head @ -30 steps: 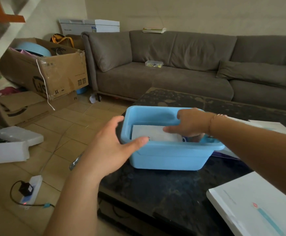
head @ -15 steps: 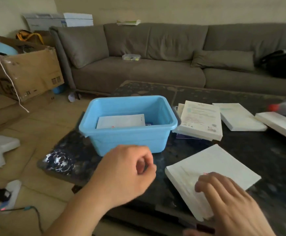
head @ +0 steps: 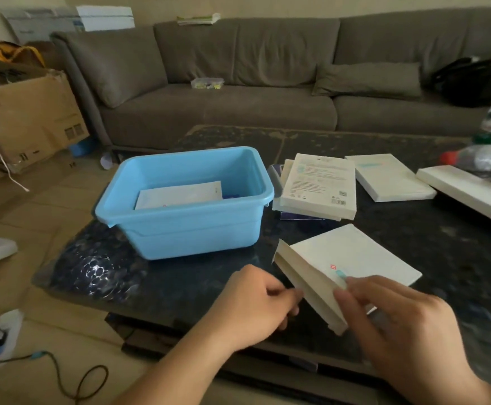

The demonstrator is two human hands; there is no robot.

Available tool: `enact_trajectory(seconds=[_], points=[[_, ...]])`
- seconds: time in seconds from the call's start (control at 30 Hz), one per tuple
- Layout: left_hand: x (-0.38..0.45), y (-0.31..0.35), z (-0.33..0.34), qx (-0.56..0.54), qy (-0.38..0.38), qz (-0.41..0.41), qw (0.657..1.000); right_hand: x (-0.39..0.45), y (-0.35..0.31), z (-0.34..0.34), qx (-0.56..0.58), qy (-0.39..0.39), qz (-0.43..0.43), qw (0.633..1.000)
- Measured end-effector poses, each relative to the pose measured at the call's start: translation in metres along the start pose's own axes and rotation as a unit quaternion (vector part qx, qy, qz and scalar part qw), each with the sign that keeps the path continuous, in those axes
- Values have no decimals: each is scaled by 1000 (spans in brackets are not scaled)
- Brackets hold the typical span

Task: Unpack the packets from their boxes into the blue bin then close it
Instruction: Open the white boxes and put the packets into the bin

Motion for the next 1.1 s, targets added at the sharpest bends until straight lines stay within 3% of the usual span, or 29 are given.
enact_trajectory(seconds=[0.1,0.3,0.63,0.97,1.1], points=[[8,2,10,-101,7,-37,994,1,7,-3,54,16,37,998],[21,0,23,-167,9,-97,981,6,11,-13,45,50,37,997],[33,9,39,-288,42,-56,955,2,4,-12,52,66,-13,996],[30,3,42,-359,-74,-68,928,1,12,-12,51,53,-7,997],[19,-9,31,-396,-78,-104,909,-2,8,-10,51,43,-17,998]])
Point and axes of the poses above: each hand's wrist, its own x-axis towards the middle knuckle, its own z-axis out of the palm, y = z × x, the point moved 7 cm from there along x, towards the middle knuckle, and after that the axes turned 12 degrees about -x, right-handed, at the moved point
